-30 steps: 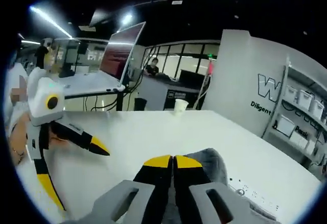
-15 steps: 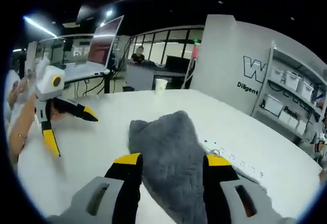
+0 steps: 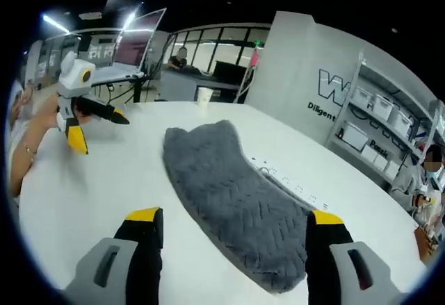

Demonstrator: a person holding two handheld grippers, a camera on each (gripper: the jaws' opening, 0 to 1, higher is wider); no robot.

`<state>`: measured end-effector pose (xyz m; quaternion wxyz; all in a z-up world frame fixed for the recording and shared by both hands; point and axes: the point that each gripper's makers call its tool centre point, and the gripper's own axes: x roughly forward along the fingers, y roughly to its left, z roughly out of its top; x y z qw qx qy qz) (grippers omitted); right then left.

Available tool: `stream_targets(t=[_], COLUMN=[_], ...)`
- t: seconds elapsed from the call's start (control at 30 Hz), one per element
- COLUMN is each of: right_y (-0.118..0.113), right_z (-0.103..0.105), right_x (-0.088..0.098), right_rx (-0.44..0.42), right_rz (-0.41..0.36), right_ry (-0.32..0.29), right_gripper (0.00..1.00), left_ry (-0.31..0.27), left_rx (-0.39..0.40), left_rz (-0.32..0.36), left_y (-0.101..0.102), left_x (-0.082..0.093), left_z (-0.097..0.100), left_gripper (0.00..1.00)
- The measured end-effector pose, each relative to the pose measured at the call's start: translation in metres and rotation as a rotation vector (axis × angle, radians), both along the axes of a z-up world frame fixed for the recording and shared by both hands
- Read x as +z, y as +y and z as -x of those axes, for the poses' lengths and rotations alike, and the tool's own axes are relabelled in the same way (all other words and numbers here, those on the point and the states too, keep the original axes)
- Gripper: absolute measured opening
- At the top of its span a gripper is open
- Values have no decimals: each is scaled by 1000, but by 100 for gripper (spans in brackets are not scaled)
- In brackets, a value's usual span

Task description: Open the folded towel by lifting each exposed corner and separating the folded layers until the towel lies flat within the target outline without major curled edges

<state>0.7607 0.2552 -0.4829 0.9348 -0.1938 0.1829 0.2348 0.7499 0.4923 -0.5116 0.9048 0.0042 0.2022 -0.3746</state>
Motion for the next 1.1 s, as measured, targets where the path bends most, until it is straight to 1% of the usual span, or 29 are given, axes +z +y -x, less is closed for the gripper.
stream_targets(t=[0.13, 0.23, 0.3, 0.4, 0.53, 0.6, 0.73, 0.83, 0.97, 1.03, 1.1], right_y=[-9, -12, -15, -21, -26, -28, -25, -22, -21, -22, -22], right_z=[13, 20, 23, 29, 31, 32, 34, 35, 38, 39, 38], right_x=[-6, -13, -19, -32, -38, -39, -41, -39, -41, -37, -32], right_rx=[-13, -12, -15, -14, -21, -27, -14, -5, 3, 3, -2], right_rz=[2, 12, 12, 16, 12, 7, 9, 12, 23, 16, -8], right_ry=[10, 25, 33, 76, 93, 98, 108, 103, 115, 112, 97], right_gripper=[93, 99, 99, 99, 99, 99, 99, 99, 99, 99, 99], left_ry=[-2, 1, 6, 17, 16, 14, 36, 33, 35, 30, 22], left_rx=[10, 11, 12, 20, 30, 28, 15, 15, 7, 0, 0], left_rz=[-10, -18, -24, -43, -49, -45, -45, -54, -59, -68, -60], left_y=[1, 0, 0, 1, 1, -2, -8, -8, -15, -17, -19], left_x=[-1, -3, -5, -11, -12, -13, -19, -19, -20, -20, -18], left_z=[-2, -2, -3, -4, -6, -7, -6, -5, -4, -3, -3], left_gripper=[96, 96, 96, 96, 95, 95, 95, 95, 95, 95, 95])
